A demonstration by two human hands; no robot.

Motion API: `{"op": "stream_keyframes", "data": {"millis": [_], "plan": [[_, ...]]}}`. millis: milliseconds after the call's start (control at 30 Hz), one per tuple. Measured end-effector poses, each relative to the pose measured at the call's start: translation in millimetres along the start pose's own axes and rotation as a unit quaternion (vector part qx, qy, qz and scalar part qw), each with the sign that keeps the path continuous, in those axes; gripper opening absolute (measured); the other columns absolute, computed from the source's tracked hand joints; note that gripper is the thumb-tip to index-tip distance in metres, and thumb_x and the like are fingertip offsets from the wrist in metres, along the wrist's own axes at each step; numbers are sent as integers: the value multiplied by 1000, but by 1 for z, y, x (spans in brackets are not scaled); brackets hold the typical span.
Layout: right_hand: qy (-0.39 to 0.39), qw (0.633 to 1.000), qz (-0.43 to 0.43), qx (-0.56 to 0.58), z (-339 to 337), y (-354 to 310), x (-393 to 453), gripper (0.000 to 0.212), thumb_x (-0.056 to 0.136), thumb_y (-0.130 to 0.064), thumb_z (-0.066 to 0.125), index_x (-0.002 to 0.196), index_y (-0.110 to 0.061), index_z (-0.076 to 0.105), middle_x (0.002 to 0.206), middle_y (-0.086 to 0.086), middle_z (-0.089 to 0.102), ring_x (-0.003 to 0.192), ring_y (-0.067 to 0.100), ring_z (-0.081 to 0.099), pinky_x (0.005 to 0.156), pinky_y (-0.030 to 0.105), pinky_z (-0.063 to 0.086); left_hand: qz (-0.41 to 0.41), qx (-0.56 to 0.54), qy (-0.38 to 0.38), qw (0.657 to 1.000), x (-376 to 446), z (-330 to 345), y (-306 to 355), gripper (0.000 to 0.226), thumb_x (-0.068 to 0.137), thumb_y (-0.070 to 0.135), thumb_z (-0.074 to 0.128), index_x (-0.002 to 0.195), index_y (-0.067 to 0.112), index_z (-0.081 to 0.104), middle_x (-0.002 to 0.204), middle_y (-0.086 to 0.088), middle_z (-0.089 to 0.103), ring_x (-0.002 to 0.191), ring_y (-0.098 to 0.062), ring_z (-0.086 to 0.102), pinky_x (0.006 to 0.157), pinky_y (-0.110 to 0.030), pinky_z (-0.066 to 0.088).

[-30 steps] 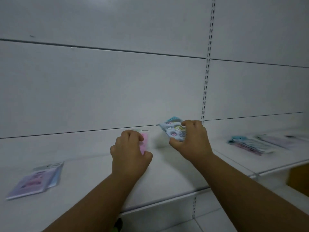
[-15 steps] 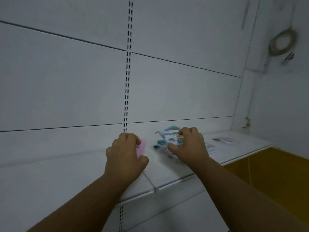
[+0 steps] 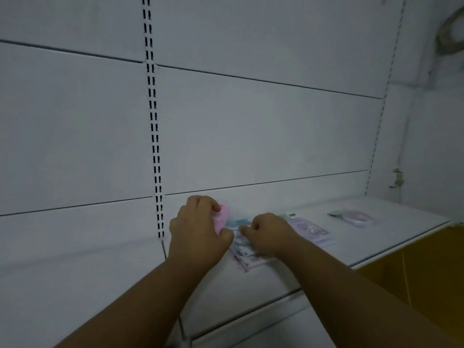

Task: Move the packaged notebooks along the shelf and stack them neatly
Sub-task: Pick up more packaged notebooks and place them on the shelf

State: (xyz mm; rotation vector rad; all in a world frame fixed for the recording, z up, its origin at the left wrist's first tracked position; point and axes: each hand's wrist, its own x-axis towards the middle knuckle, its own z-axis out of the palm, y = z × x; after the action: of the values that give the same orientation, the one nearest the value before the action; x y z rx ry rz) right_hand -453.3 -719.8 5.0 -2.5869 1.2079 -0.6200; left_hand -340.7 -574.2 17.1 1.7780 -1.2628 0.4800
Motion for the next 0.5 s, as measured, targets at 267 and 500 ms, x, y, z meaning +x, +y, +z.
{"op": "stream_keyframes", "data": {"millis": [267, 500], "plan": [[43, 869, 111, 481, -65, 8, 20, 27, 90, -25, 57, 92, -1, 69, 88, 20, 73, 54, 21, 59, 50, 28, 46, 73, -97, -39, 992, 24, 47, 48, 39, 62, 23, 74, 95, 22, 54, 93, 2, 54, 84, -17, 55, 79, -44, 52], [99, 850, 78, 512, -107, 73, 52, 12, 92, -11, 58, 86, -5, 66, 75, 16, 72, 63, 25, 72, 58, 37, 59, -112, -208, -65, 969, 47, 99, 84, 43, 80, 32, 77, 108, 31, 45, 115, 4, 54, 94, -11, 61, 78, -26, 57]]}}
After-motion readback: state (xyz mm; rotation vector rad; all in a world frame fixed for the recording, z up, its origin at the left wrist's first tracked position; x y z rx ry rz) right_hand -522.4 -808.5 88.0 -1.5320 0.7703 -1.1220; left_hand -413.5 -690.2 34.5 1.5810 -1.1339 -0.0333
